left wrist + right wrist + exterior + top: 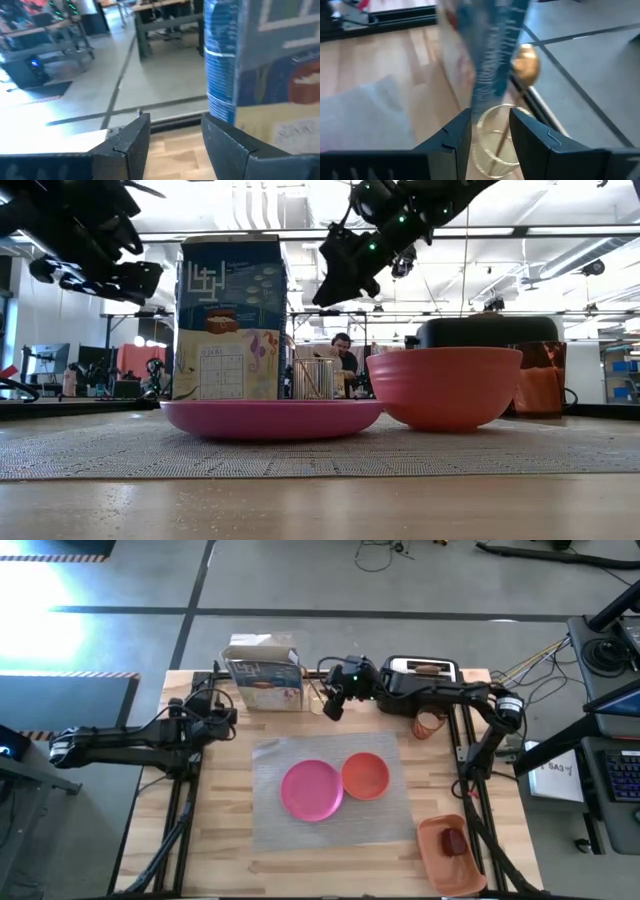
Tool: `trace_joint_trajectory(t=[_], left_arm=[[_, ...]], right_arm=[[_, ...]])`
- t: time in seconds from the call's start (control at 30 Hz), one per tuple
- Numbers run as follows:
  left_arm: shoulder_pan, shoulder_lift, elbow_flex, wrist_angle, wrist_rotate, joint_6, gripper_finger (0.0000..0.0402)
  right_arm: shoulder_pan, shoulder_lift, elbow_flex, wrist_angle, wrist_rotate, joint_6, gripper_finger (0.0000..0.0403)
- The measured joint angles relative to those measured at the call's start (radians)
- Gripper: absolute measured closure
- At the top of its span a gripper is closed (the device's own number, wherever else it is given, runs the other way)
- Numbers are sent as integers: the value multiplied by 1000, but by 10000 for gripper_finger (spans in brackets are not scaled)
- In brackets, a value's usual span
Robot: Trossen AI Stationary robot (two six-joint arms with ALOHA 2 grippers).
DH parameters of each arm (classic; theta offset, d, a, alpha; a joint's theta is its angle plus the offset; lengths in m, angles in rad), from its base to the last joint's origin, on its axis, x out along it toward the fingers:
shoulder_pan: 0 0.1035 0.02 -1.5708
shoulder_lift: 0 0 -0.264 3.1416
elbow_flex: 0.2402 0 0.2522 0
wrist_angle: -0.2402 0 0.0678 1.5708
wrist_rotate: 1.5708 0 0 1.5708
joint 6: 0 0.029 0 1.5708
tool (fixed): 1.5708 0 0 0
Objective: Arrange a breakfast setting
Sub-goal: Pour the cereal from the blue cereal box into the orange bowl on the gray table mat
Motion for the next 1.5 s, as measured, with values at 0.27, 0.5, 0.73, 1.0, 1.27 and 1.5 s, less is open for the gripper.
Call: trace_joint_trajectory(t=[0.27, 0.5, 0.73, 1.0, 1.27, 1.5], left_arm=[[72, 33, -44, 9, -46, -2, 299], [150, 42, -128, 187, -71, 18, 376], [244, 55, -233, 673, 84, 412, 398], [423, 46, -244, 799, 187, 645, 401], [648, 81, -244, 872, 462, 702, 401], [707, 118, -275, 1021, 599, 800, 402]], right_arm=[[-59, 0, -2, 5, -7, -18, 280], [-61, 0, -3, 10, -66, -46, 280], [-67, 0, -3, 82, -79, -78, 280], [-67, 0, -6, 88, -49, -79, 280], [-69, 0, -7, 110, 163, -79, 287], [-67, 0, -14, 110, -6, -44, 281]])
